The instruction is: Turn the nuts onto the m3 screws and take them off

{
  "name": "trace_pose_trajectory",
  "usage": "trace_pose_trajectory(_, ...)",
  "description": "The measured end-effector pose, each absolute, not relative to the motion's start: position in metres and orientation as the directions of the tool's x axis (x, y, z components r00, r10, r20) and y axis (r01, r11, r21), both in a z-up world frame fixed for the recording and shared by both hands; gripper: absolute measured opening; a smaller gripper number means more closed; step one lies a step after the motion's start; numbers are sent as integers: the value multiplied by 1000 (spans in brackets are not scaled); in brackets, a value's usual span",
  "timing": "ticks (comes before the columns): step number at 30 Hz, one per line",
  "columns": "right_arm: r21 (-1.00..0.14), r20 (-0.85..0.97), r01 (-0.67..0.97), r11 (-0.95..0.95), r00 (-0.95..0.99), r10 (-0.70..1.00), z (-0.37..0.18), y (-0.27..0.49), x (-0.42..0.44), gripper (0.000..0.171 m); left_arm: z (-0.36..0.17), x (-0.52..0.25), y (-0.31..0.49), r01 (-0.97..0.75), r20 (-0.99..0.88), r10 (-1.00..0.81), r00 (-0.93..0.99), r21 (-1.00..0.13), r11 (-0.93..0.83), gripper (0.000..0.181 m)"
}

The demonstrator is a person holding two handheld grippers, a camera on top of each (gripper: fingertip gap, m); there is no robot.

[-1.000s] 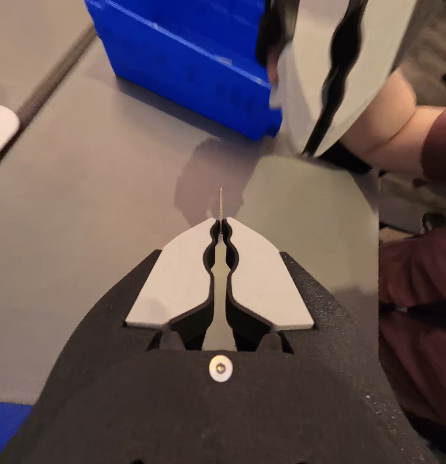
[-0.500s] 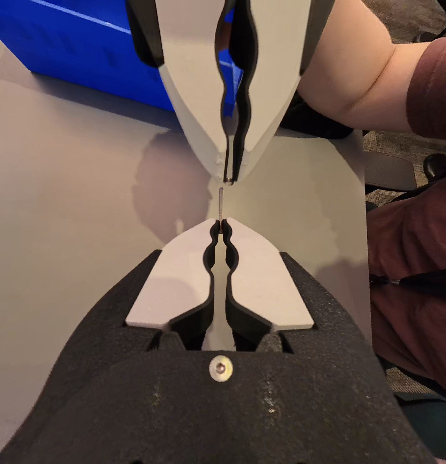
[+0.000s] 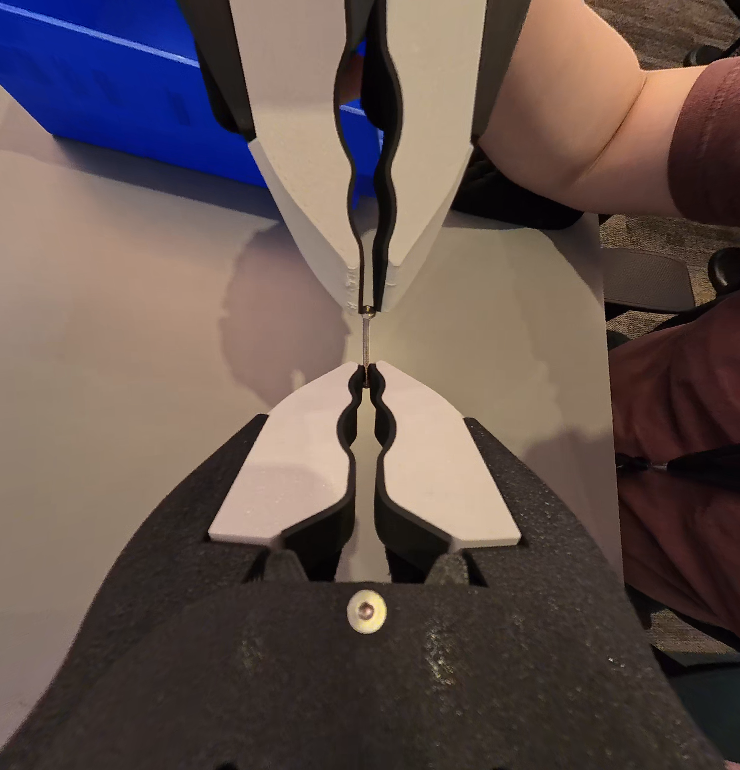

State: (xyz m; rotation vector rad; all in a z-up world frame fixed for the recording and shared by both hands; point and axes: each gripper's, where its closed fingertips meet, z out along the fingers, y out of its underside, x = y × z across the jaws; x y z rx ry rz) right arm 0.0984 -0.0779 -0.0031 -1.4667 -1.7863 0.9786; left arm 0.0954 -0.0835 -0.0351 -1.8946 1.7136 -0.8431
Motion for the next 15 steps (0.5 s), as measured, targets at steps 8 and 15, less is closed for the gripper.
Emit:
trace_pose_trajectory(8, -843, 14, 519, 142, -242, 970, -5, -86, 100, 6, -36, 98, -89, -724, 89, -996, -3, -687, -59, 2)
trace_pose_trajectory(15, -864, 18, 481, 147, -263, 965, 2, -89, 103, 6, -29, 100, -92, -697, 103, -994, -20, -715, -60, 2)
